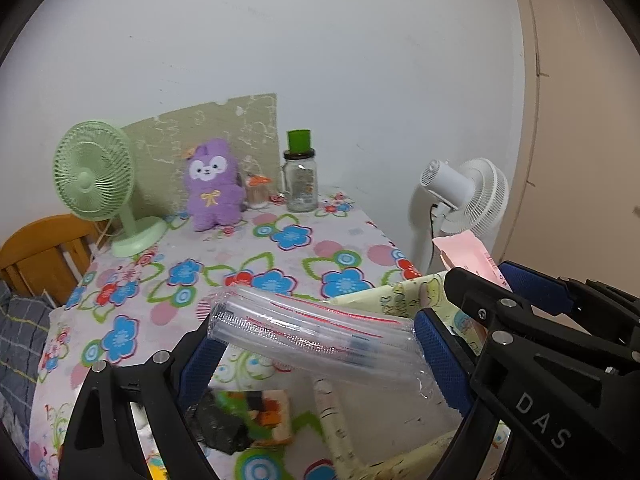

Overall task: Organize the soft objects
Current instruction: 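Lift and carry the clear bag and pink slip toward the patterned box, then open both grippers to drop the bag and slip into the box, then move both grippers back over the remaining table items, then grasp the black plastic-wrapped bundle with the right gripper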

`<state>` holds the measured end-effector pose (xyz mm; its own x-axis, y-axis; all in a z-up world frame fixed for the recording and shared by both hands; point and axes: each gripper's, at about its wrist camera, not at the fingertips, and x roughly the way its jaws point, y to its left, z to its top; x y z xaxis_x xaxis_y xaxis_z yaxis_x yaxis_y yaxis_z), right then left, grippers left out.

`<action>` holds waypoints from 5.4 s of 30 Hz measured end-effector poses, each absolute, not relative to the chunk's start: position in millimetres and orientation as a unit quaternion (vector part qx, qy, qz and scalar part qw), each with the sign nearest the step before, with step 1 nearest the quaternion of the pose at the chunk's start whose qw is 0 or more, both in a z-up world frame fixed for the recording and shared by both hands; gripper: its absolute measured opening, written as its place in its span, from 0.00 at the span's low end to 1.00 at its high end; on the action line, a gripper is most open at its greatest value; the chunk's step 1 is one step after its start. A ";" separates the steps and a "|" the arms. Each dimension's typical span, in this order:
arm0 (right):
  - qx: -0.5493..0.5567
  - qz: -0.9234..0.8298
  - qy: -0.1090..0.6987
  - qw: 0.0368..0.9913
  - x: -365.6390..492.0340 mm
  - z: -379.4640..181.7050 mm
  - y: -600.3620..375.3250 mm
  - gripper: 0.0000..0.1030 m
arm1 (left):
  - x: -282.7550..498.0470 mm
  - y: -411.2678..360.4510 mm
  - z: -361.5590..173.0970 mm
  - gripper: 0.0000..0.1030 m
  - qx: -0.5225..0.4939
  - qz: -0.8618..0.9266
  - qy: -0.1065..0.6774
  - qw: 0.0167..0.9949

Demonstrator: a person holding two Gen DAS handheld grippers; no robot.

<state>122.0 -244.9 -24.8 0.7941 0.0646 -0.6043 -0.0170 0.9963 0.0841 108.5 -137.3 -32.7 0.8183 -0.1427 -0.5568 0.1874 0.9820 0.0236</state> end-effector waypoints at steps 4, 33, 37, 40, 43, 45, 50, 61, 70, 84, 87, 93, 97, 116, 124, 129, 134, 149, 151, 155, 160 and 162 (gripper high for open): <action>0.045 0.013 0.331 0.942 131.4 -34.6 -259.3 0.43 | 120.0 -151.2 -41.1 0.90 0.047 -0.098 0.302 0.947; 0.059 0.027 0.365 0.929 150.5 -65.7 -288.6 0.73 | 136.8 -196.2 -68.6 1.00 0.096 -0.146 0.345 0.922; 0.058 0.024 0.357 0.932 143.6 -60.9 -286.6 0.80 | 128.8 -194.7 -62.7 1.00 0.101 -0.134 0.336 0.927; 0.057 0.024 0.349 0.935 137.1 -56.4 -283.8 0.84 | 120.8 -191.3 -57.1 1.00 0.103 -0.126 0.325 0.932; 0.054 0.022 0.340 0.938 130.5 -50.7 -280.7 0.86 | 114.9 -186.9 -52.4 1.00 0.099 -0.125 0.319 0.934; 0.052 0.021 0.335 0.941 125.5 -46.9 -278.1 0.87 | 110.6 -183.1 -49.1 1.00 0.096 -0.125 0.316 0.936; 0.049 0.021 0.323 0.945 112.8 -36.7 -267.8 0.88 | 99.6 -171.8 -41.0 1.00 0.086 -0.127 0.310 0.938; 0.035 0.024 0.302 0.952 90.2 -22.1 -238.4 0.88 | 80.5 -143.4 -30.2 1.00 0.068 -0.121 0.308 0.941; 0.022 0.030 0.290 0.956 75.0 -12.6 -208.9 0.88 | 65.0 -116.6 -23.4 1.00 0.065 -0.110 0.296 0.947; 0.013 0.055 0.288 0.956 59.0 -12.3 -155.1 0.88 | 46.8 -62.5 -23.9 1.00 0.043 -0.084 0.288 0.953; 0.014 0.061 0.288 0.956 58.2 -13.9 -143.4 0.88 | 44.0 -51.0 -25.0 1.00 0.042 -0.078 0.287 0.954; 0.004 0.068 0.288 0.955 56.2 -20.7 -117.7 0.88 | 41.3 -28.8 -31.0 1.00 0.037 -0.070 0.289 0.954; 0.003 0.071 0.292 0.954 57.4 -27.3 -105.4 0.88 | 43.2 -14.6 -37.9 1.00 0.033 -0.065 0.293 0.953; -0.012 0.104 0.340 0.934 87.0 -85.0 -56.7 0.88 | 66.5 42.6 -96.5 0.98 -0.007 -0.024 0.345 0.938; -0.017 0.112 0.367 0.924 102.4 -109.5 -48.5 0.88 | 75.3 51.2 -119.5 0.96 -0.024 -0.020 0.372 0.928; -0.019 0.114 0.384 0.916 114.3 -123.3 -45.1 0.84 | 83.4 54.0 -130.6 0.95 -0.031 -0.015 0.385 0.922; -0.021 0.114 0.400 0.909 127.3 -135.6 -42.4 0.79 | 91.9 57.7 -138.9 0.95 -0.034 -0.010 0.396 0.917; -0.015 0.116 0.414 0.903 137.5 -136.6 -40.4 0.38 | 99.4 64.3 -136.6 0.95 -0.036 -0.001 0.400 0.916; -0.011 0.114 0.407 0.906 138.0 -131.1 -41.0 0.38 | 100.8 68.6 -132.6 0.95 -0.038 0.005 0.397 0.917; -0.006 0.113 0.399 0.910 141.8 -123.6 -38.9 0.38 | 106.6 78.9 -126.5 0.95 -0.042 0.019 0.387 0.921; -0.006 0.114 0.402 0.909 148.6 -124.9 -32.0 0.38 | 118.0 86.4 -131.0 0.95 -0.044 0.020 0.393 0.918; -0.007 0.114 0.406 0.907 151.5 -127.5 -29.5 0.38 | 122.3 87.9 -134.7 0.95 -0.045 0.020 0.396 0.917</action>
<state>151.5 -29.5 -127.5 0.6451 0.2004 -0.7373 -0.2123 0.9740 0.0791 122.3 87.9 -134.7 0.6860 0.0007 -0.7276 -0.0713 0.9953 -0.0662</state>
